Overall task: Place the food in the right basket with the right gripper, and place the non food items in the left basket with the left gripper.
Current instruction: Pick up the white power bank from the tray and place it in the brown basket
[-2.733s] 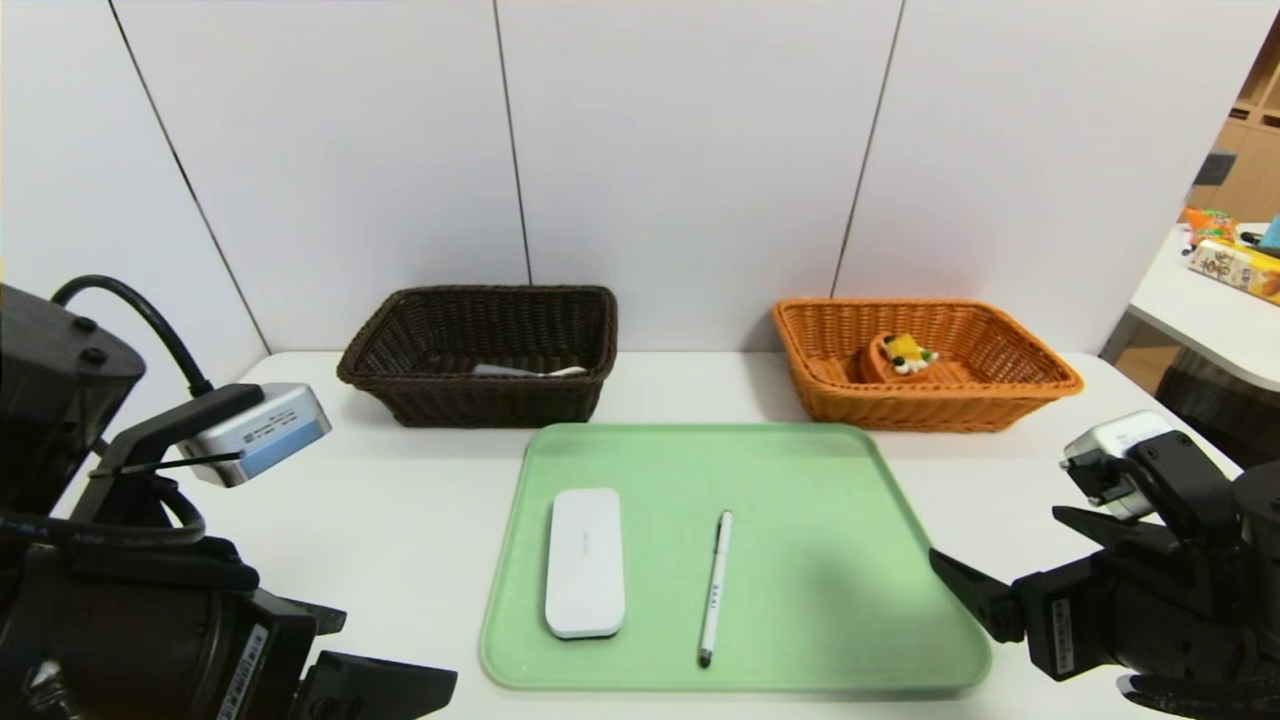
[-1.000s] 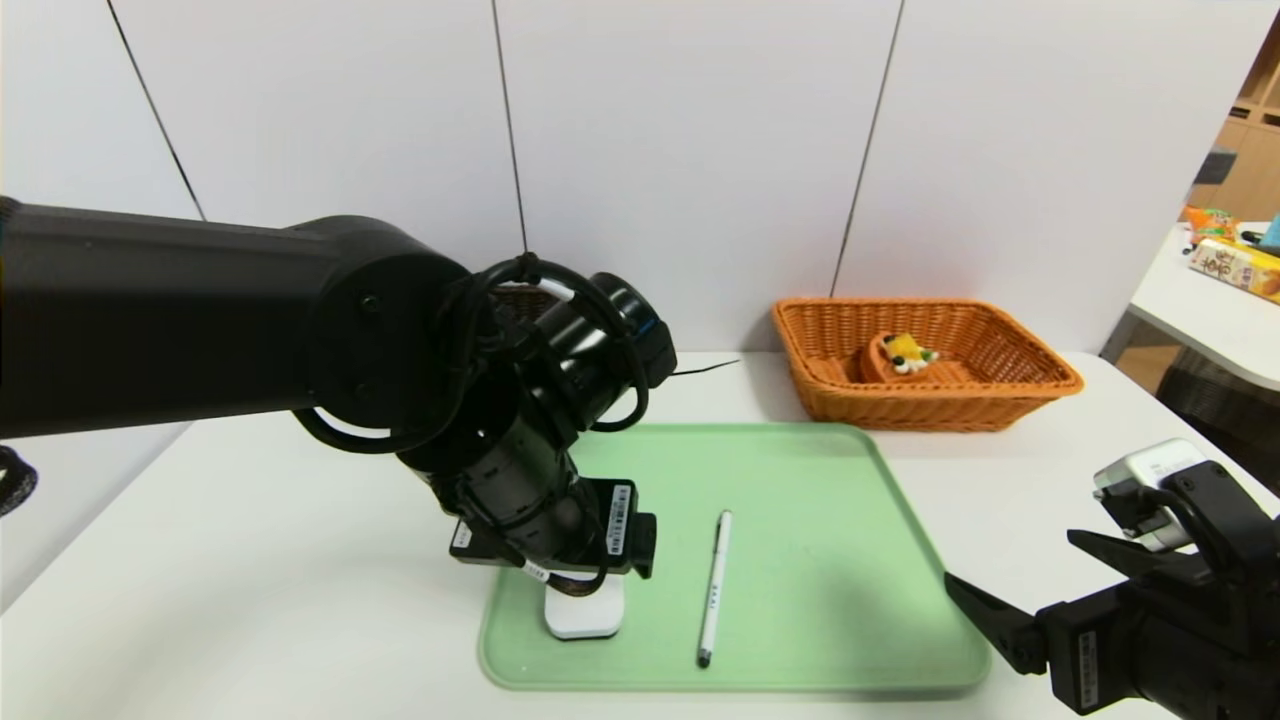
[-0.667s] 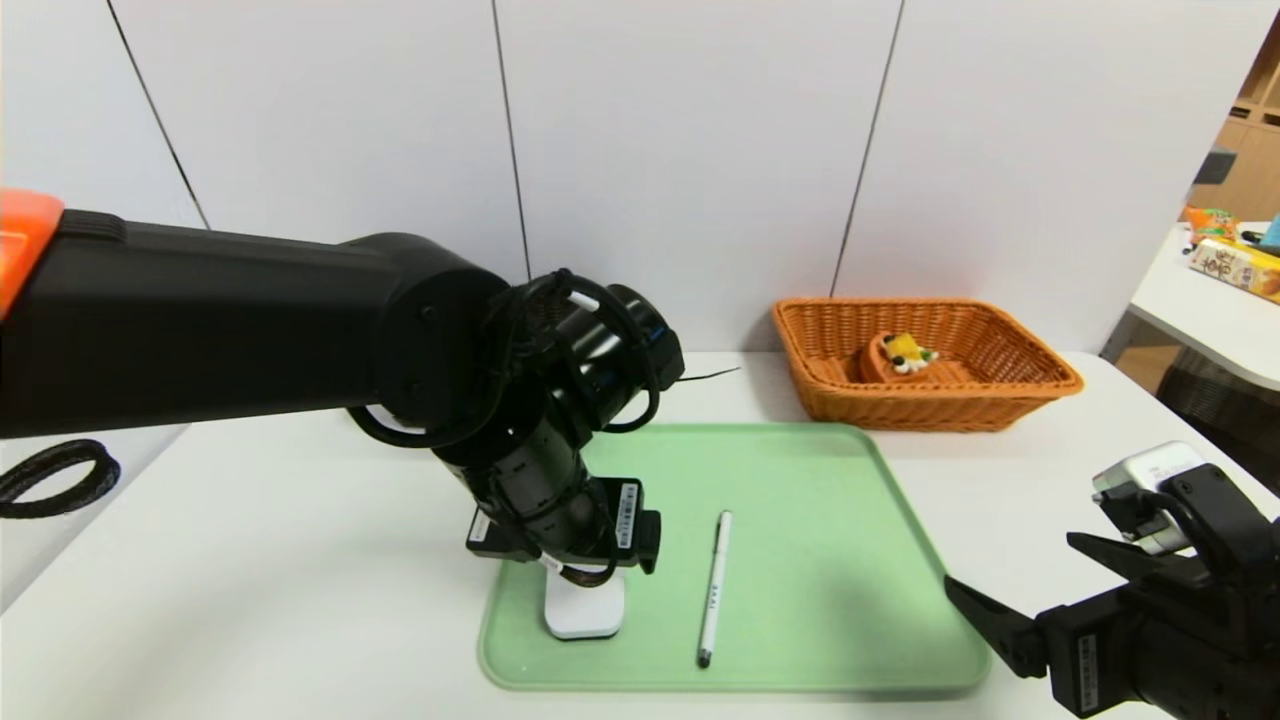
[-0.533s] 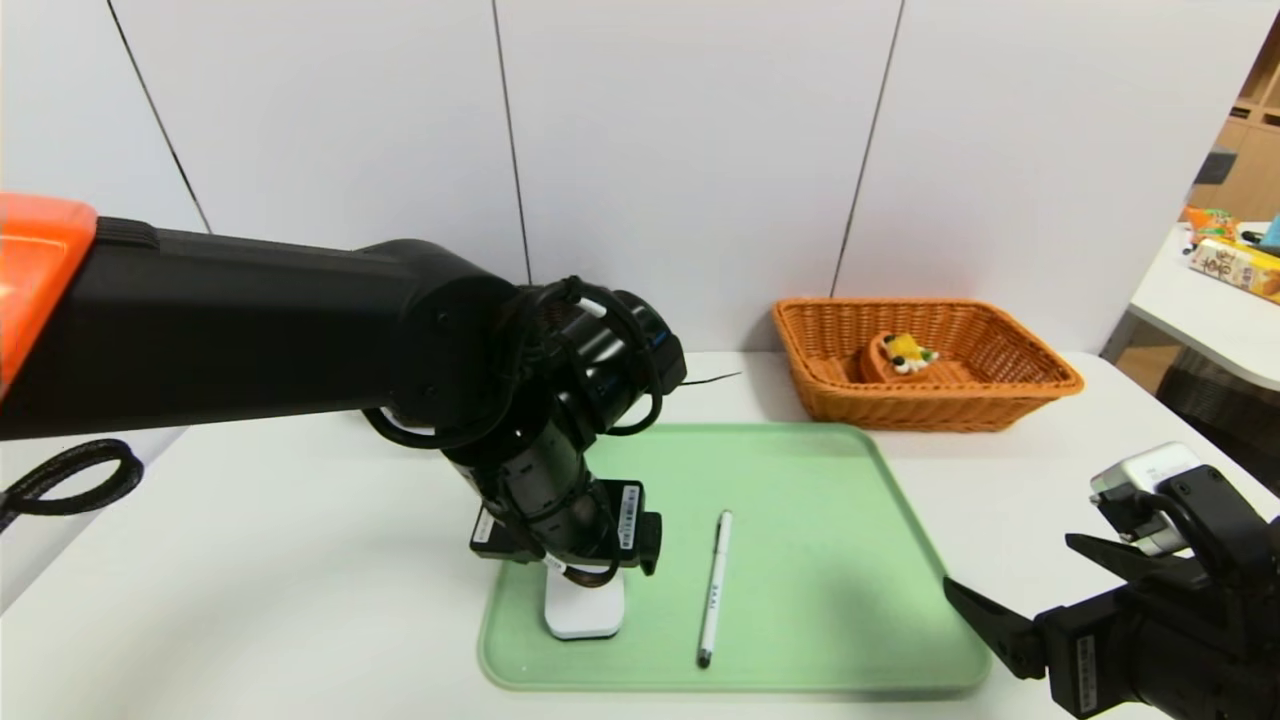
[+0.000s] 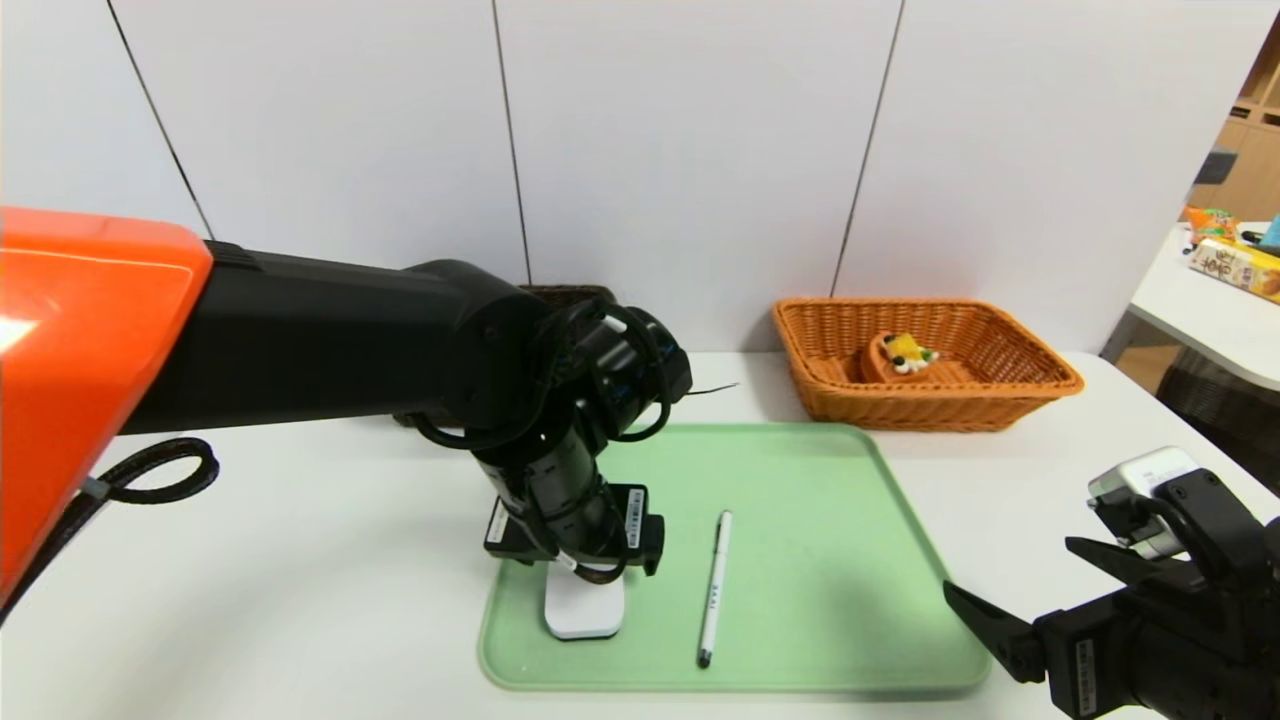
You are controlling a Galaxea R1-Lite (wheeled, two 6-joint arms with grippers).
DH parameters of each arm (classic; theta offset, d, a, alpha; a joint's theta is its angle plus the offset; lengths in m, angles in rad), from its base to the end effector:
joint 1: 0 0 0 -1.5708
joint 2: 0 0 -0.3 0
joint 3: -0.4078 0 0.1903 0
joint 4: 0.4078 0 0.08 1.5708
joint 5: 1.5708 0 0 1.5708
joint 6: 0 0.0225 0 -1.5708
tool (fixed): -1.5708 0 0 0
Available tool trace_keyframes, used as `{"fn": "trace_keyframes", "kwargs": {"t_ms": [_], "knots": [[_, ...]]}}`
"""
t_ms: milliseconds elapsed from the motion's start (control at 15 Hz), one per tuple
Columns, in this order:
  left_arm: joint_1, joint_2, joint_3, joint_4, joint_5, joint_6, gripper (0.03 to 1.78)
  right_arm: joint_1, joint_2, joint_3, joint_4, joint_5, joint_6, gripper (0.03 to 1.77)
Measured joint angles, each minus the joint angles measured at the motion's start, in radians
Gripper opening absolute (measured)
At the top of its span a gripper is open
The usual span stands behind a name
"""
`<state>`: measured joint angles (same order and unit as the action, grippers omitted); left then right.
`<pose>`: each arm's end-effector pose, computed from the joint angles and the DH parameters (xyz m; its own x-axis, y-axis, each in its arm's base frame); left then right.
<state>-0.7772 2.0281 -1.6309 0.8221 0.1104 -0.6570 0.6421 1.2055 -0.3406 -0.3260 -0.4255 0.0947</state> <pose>0.2569 -0.2493 0.1751 0.3212 -0.1614 -0.9331 0.1217 0.9842 -0.1284 0.1256 0.0823 0.1446 0.8733 0.1376 -0.4674 -0.2217 0.9664 -0.1297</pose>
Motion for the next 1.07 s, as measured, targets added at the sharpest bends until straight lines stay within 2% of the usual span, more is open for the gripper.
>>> {"fn": "trace_keyframes", "kwargs": {"t_ms": [267,467,1067], "knots": [[0.011,0.032,-0.012,0.000,0.007,0.000,1.69,0.000,0.001,0.003,0.000,0.000,0.000,1.69],[0.013,0.053,-0.013,0.000,0.035,-0.003,1.69,0.000,0.003,0.007,0.000,0.000,0.000,1.69],[0.017,0.075,-0.014,-0.001,0.041,-0.004,1.69,0.004,0.003,0.021,-0.002,0.001,0.000,1.69]]}}
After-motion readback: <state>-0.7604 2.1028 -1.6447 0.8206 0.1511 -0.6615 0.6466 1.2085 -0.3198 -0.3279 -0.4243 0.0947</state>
